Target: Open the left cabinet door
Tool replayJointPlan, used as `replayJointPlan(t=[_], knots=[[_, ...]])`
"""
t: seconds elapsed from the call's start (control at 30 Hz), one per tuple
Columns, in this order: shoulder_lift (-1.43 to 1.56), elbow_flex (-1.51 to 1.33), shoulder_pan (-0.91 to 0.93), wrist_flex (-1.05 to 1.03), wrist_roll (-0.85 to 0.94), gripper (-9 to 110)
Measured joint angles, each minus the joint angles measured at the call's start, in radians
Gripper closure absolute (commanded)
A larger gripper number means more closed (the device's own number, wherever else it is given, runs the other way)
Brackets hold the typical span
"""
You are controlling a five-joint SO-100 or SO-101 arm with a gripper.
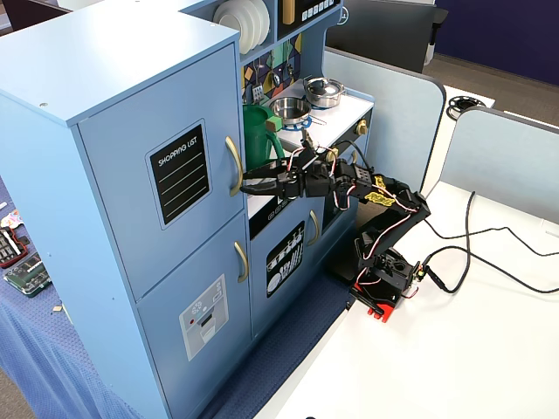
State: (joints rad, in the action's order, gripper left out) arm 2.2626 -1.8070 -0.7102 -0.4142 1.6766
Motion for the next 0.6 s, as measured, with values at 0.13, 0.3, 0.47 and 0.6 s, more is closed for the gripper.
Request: replayJointPlan(t=[0.13, 0.3, 0.47, 0.6], knots=[[-0.040, 0.005, 0.000, 0.040, 0.000, 94], [-0.055, 0.014, -0.052, 0.080, 0.009, 95], [-0.055, 0.014, -0.146, 0.081, 0.061, 95], [-0.023, 0.014, -0.224, 0.081, 0.097, 95]])
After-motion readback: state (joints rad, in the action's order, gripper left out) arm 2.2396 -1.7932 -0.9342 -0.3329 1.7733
